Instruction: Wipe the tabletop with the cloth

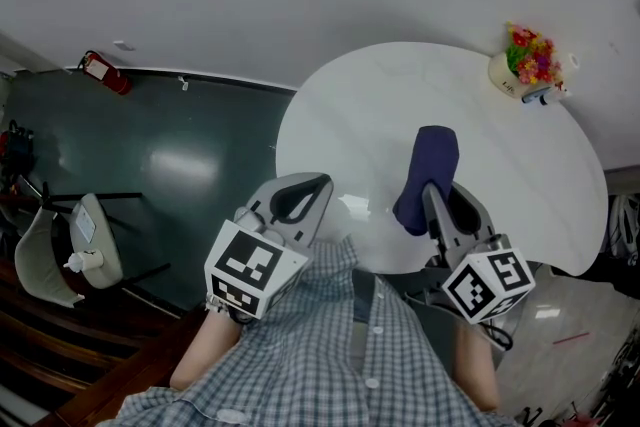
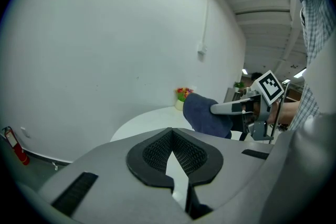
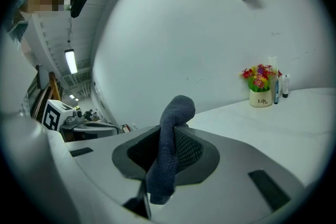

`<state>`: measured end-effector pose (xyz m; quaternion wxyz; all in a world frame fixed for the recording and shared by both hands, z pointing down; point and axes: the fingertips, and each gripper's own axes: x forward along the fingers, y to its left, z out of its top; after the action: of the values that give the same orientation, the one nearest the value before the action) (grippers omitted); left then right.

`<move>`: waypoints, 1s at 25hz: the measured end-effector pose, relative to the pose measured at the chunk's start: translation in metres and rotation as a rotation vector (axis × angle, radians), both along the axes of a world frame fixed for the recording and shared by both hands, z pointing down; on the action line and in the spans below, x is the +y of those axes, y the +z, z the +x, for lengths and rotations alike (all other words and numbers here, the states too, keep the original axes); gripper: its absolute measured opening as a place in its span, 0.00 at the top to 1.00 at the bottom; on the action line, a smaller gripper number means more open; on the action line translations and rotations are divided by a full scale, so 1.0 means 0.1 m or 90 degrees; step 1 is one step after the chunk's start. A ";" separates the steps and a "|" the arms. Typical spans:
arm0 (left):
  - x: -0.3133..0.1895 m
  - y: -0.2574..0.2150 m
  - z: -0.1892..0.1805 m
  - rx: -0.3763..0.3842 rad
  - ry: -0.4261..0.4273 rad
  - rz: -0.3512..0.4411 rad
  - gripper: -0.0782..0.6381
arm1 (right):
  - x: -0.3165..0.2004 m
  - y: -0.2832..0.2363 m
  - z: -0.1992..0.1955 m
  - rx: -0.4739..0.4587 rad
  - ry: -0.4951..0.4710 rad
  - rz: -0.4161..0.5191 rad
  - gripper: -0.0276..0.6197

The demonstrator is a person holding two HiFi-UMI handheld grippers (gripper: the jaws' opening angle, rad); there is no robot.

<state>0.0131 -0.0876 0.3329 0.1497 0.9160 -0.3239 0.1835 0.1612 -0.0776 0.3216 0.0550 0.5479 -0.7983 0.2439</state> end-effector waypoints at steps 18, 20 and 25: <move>0.05 -0.01 -0.07 0.000 -0.004 0.001 0.88 | 0.03 0.03 -0.10 0.004 -0.007 -0.007 0.86; 0.06 -0.01 -0.08 0.000 -0.005 0.000 0.88 | 0.03 0.04 -0.10 0.005 -0.007 -0.010 0.85; 0.06 0.00 -0.07 0.000 -0.007 -0.001 0.88 | 0.04 0.06 -0.09 0.003 -0.009 -0.016 0.86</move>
<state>0.0057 -0.0812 0.3329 0.1512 0.9142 -0.3288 0.1825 0.1523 -0.0737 0.3278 0.0651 0.5421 -0.7989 0.2521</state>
